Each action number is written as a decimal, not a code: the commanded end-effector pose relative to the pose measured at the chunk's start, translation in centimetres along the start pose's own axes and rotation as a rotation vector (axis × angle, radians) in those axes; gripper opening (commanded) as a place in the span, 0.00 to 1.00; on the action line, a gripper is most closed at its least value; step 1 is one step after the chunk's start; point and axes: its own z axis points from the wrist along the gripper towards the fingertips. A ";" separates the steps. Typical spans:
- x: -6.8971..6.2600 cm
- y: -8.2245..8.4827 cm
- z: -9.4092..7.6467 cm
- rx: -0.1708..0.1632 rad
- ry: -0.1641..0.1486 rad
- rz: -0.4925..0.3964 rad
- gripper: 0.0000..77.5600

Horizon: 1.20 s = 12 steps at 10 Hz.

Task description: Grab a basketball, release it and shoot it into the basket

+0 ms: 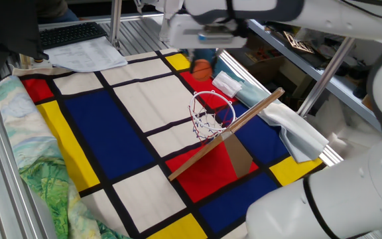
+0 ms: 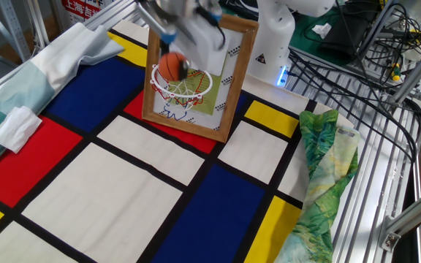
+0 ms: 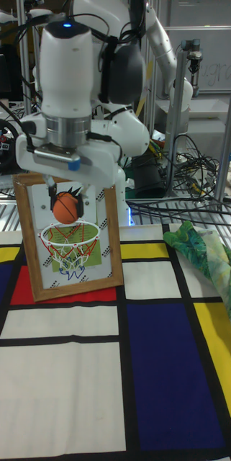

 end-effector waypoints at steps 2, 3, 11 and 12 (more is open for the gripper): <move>3.0 -2.8 1.2 -0.006 -0.026 -0.068 0.02; 3.0 -2.8 1.2 -0.007 -0.025 -0.068 0.02; 2.7 -1.3 3.5 -0.044 -0.015 -0.098 0.02; 2.7 -1.2 3.7 -0.044 -0.016 -0.106 0.02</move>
